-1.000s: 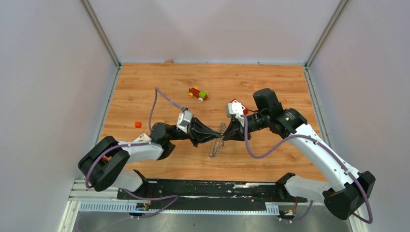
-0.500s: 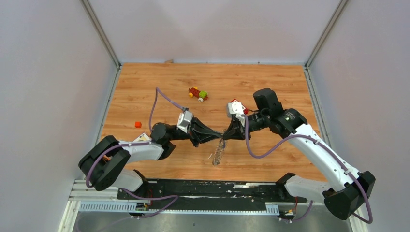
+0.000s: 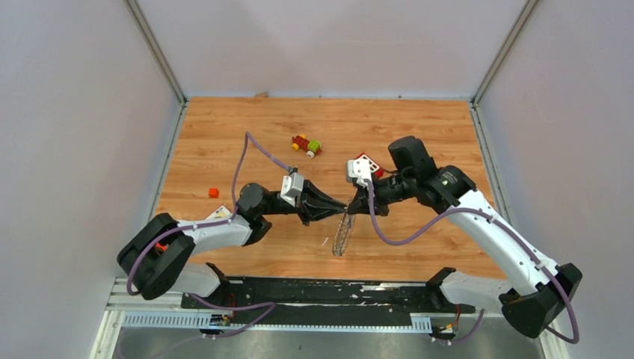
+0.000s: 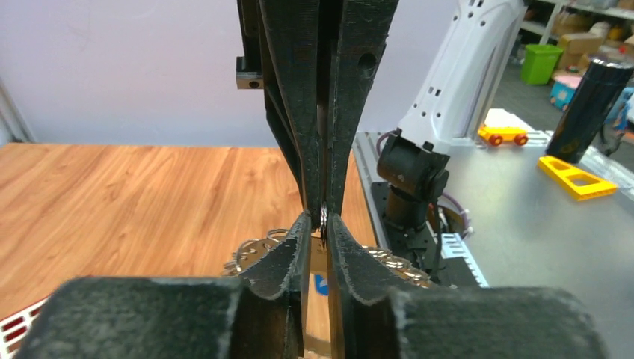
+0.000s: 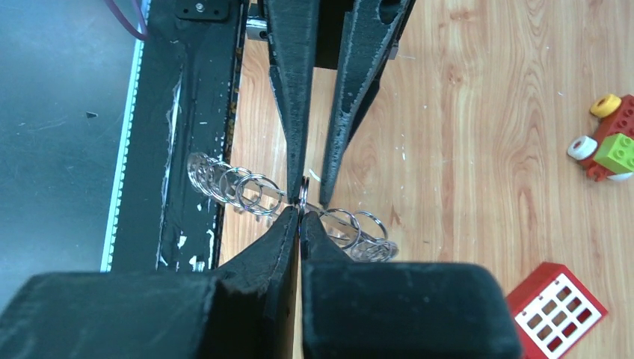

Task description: Put the keys on the keyring

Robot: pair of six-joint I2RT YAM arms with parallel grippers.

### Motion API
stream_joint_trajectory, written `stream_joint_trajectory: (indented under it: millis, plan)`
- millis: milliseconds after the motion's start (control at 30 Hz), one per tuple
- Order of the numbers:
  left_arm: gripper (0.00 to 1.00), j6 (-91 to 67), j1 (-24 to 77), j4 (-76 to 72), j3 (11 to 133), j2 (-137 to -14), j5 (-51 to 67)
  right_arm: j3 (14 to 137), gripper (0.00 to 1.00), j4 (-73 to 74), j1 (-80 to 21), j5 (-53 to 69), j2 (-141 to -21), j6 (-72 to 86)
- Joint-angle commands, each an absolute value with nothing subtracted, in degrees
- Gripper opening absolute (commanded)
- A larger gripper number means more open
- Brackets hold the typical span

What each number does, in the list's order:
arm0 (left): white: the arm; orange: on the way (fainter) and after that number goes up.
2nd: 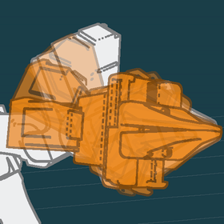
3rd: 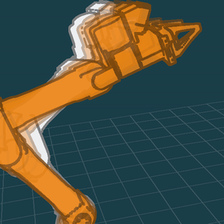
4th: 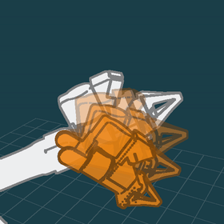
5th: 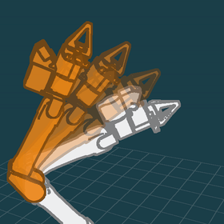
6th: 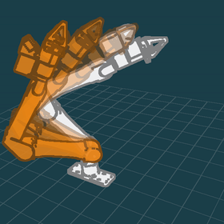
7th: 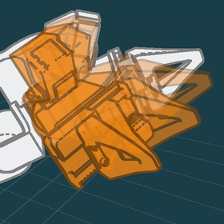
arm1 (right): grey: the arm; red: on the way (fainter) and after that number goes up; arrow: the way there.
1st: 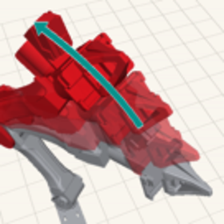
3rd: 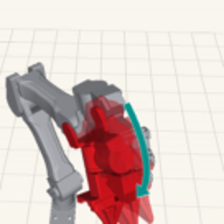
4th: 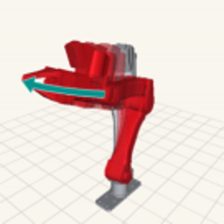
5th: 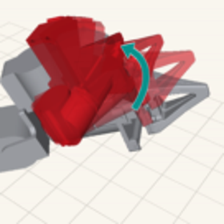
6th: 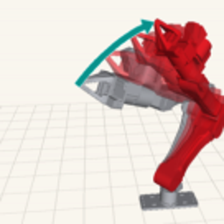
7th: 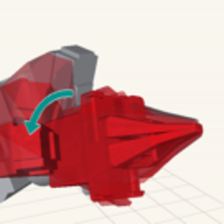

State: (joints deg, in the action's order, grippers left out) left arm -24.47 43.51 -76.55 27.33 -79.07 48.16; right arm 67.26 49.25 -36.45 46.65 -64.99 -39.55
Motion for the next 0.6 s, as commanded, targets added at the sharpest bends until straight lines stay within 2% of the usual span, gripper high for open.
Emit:
stream_joint_trajectory:
  millis: [0, 100, 267, 400, 567]
  plan:
    - [0.25, -13.9, 43.5, -64.0, 31.2, -75.1, 48.5, 73.3, 0.0, 55.1, -37.4, 42.0, -66.5, -40.7]
    - [0.33, -10.8, 43.5, -59.2, 32.8, -74.6, 49.2, 75.6, 0.0, 58.5, -37.9, 40.8, -68.4, -41.3]
    - [0.39, -8.1, 43.6, -55.7, 33.8, -74.9, 50.6, 78.0, 0.0, 62.1, -38.6, 39.8, -71.2, -41.6]
    - [0.4, -8.4, 43.7, -55.6, 34.2, -75.3, 51.7, 79.7, 0.0, 63.5, -39.1, 38.8, -72.8, -41.8]
    - [0.37, -8.8, 43.7, -55.8, 34.2, -75.3, 52.2, 80.4, 0.0, 64.0, -39.8, 38.1, -73.9, -41.7]
